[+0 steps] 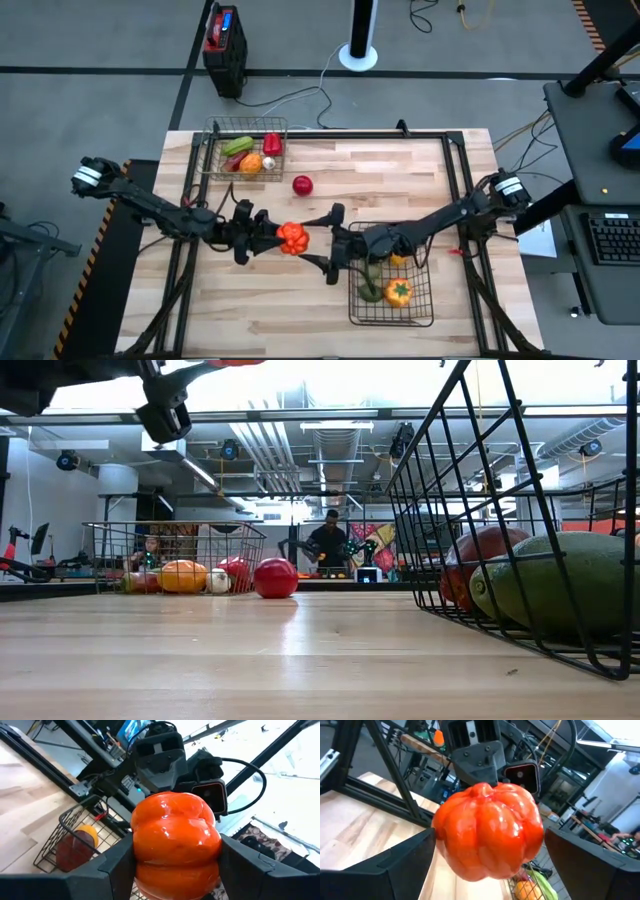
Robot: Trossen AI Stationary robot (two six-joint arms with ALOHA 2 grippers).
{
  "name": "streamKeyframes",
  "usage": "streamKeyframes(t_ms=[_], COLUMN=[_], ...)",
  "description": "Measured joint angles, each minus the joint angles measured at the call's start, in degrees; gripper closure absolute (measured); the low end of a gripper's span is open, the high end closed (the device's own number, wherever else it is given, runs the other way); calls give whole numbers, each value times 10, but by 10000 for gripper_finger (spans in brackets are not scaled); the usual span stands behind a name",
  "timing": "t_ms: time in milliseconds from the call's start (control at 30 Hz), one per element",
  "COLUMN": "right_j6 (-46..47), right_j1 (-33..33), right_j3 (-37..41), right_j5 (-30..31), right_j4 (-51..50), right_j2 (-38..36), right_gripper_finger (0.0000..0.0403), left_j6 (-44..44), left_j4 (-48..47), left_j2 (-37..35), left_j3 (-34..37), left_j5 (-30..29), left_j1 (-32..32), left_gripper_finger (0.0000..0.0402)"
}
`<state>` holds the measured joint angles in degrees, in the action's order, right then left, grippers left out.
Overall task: Sort produce into baskets
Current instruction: Put the orange pumpkin into the gold wire basket
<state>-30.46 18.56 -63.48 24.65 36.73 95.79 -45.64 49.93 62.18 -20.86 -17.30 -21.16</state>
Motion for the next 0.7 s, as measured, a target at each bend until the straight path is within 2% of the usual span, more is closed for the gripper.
streamKeyframes(t_ms=[233, 400, 700], right_j6=[12, 9, 22], right_j1=[-20, -22, -25], right_j3=[0, 1, 1], right_j5=[-42, -47, -41], right_j4=[0, -3, -13], right_j2=[-1, -1, 0], right_gripper_finger=[37, 41, 90], left_j6=[-1, 14, 25], left_j4=[12, 12, 5], left_j2=[17, 35, 35], left_j3=[-13, -28, -30], left_j5=[1, 6, -10], left_j1=[4, 4, 7], left_gripper_finger=[186, 180, 125])
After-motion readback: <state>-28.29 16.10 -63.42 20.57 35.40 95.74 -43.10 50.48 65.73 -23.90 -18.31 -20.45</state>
